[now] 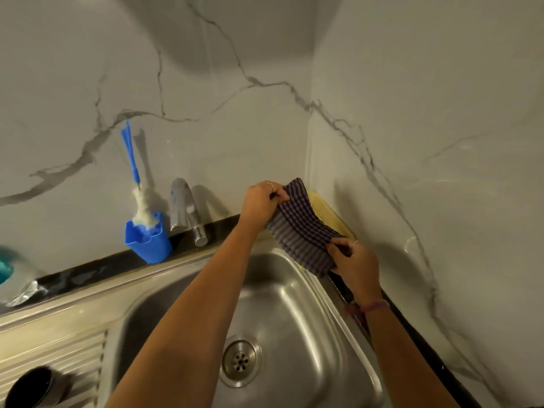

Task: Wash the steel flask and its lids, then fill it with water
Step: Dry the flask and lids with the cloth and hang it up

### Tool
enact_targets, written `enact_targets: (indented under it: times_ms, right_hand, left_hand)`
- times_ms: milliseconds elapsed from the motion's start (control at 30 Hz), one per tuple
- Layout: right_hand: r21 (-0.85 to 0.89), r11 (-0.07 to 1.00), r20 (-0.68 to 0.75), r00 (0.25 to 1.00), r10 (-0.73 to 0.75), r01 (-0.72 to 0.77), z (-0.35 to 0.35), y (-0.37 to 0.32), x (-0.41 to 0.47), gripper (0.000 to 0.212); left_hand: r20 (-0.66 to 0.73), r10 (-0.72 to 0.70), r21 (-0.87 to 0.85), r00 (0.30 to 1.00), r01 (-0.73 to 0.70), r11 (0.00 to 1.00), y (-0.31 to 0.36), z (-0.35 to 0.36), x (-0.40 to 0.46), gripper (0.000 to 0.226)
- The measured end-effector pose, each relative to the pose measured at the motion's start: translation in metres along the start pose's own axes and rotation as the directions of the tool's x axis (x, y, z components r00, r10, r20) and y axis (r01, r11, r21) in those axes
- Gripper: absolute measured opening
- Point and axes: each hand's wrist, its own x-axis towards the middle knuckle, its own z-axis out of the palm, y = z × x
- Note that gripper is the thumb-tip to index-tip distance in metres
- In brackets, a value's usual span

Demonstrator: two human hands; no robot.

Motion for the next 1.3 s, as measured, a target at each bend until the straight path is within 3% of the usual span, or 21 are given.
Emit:
enact_targets:
  times_ms: [200,333,500,667,767,867,967,1067,1167,1300]
  right_hand:
    - [-0.094,0.996,0.077,0.997,0.010,-0.002,0.013,0.000,0.035,0.027]
    - [-0.057,0.996,0.072,0.995,0.071,-0.067,0.022,0.008,0.051,0.028]
    - [-0.207,0.972,0.098,0.987,0.131,-0.109,0.031,0.013,0.066,0.026]
    - [-0.619,0.785,0.143,0.985,0.093,0.016,0.038,0.011,0.070,0.015]
    - [-0.764,0.644,0.132,0.987,0.093,0.042,0.043,0.011,0.074,0.023]
    - [-0.853,0.518,0.132,0.987,0.094,0.065,0.045,0.009,0.076,0.022]
    - [-0.891,0.443,0.163,0.980,0.111,0.098,0.043,0.007,0.076,0.025]
    - [-0.870,0.486,0.139,0.987,0.076,0.085,0.039,0.003,0.072,0.025]
    - [-0.837,0.544,0.086,0.996,0.011,0.066,0.032,-0.002,0.065,0.027]
    - [-0.767,0.633,0.067,0.993,-0.093,0.111,0.022,-0.011,0.046,0.031]
  left_hand:
    - [0.088,0.191,0.336,0.978,-0.210,0.918,-0.023,0.035,0.046,0.029]
    - [0.209,0.180,0.459,0.961,-0.259,0.849,-0.031,0.050,0.062,0.039]
    - [0.343,0.121,0.495,0.932,-0.288,0.820,-0.040,0.062,0.073,0.048]
    - [0.425,0.082,0.593,0.902,-0.346,0.727,-0.054,0.072,0.070,0.046]
    - [0.463,0.034,0.641,0.886,-0.361,0.678,-0.062,0.075,0.070,0.040]
    - [0.425,-0.002,0.545,0.905,-0.254,0.799,-0.061,0.076,0.070,0.043]
    - [0.375,0.078,0.535,0.924,-0.284,0.795,-0.054,0.070,0.067,0.039]
    - [0.278,0.100,0.489,0.956,-0.230,0.842,-0.047,0.057,0.061,0.028]
    - [0.158,0.122,0.328,0.980,-0.169,0.929,-0.044,0.044,0.048,0.027]
    - [0.100,0.164,0.190,0.981,-0.181,0.965,-0.036,0.027,0.002,0.022]
